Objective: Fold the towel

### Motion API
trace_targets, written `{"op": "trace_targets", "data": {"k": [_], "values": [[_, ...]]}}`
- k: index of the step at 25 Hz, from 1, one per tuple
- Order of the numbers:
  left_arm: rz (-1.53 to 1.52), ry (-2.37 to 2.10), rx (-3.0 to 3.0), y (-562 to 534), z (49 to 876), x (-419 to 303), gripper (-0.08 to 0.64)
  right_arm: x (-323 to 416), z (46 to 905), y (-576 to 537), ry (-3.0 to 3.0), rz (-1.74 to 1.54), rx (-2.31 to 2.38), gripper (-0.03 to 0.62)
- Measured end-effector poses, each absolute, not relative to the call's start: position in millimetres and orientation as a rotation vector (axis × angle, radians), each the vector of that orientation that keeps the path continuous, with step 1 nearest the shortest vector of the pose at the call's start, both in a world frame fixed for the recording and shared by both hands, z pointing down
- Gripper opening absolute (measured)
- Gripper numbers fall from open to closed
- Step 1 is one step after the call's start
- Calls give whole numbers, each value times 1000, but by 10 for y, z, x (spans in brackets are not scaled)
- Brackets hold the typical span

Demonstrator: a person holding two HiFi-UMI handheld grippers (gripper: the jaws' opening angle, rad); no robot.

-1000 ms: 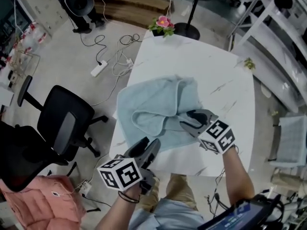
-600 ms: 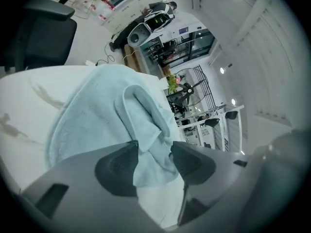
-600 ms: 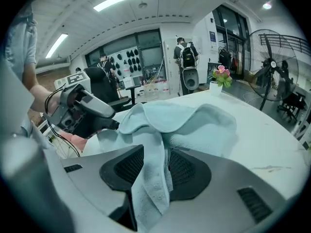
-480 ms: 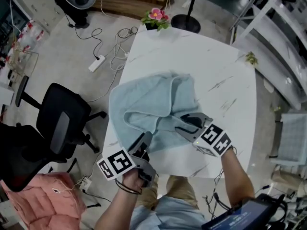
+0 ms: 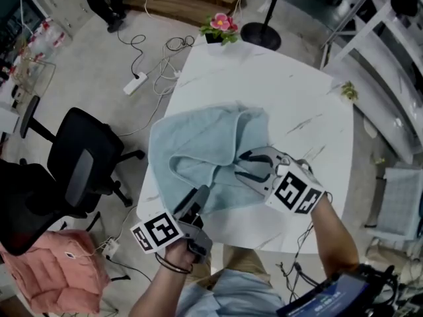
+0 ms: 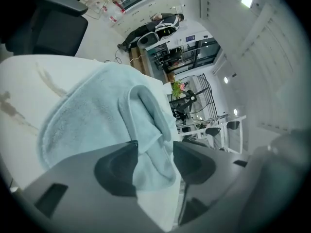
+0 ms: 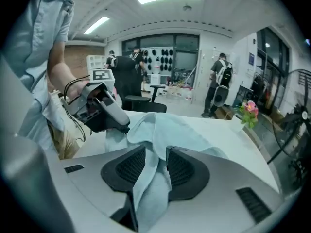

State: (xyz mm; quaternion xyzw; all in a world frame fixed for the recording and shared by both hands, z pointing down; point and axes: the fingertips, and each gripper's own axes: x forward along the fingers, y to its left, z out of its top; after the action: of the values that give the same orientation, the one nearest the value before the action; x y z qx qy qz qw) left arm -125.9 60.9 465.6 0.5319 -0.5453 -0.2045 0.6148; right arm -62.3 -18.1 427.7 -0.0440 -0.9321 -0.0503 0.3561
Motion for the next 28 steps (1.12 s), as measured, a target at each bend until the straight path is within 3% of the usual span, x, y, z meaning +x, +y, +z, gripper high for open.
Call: {"op": "trace_targets", "data": {"k": [2, 6, 10, 15, 16, 19, 22, 24, 28], "values": [[-511, -1241, 1200, 566, 4632, -1201, 256, -693, 4293, -137, -2397, -172, -208, 150], [-593, -1262, 1094, 487, 4779, -1233, 252, -843, 4363, -65, -2378, -231, -327, 150], [-621, -1313, 973, 518, 4953, -1310, 40, -910, 4477, -78, -2344, -262, -382, 149], [-593, -1342, 993, 560, 4941, -1339, 9, -953, 4606, -131, -2302, -302, -405, 109], [-584, -1352, 1013, 570, 4901, -1351, 14, -958, 4629, -133, -2297, -300, -411, 109], [-631, -1350, 1069, 498, 4762, -1324, 261, -968, 4655, -127, -2292, -292, -436, 114], [-612, -1367, 1057, 429, 4818, -1307, 311, -980, 4666, -128, -2294, -292, -447, 114], [-608, -1392, 997, 430, 4914, -1349, 253, -989, 4665, -126, -2299, -289, -457, 114], [-587, -1427, 882, 540, 5102, -1419, 20, -986, 4703, -157, -2290, -301, -471, 114]]}}
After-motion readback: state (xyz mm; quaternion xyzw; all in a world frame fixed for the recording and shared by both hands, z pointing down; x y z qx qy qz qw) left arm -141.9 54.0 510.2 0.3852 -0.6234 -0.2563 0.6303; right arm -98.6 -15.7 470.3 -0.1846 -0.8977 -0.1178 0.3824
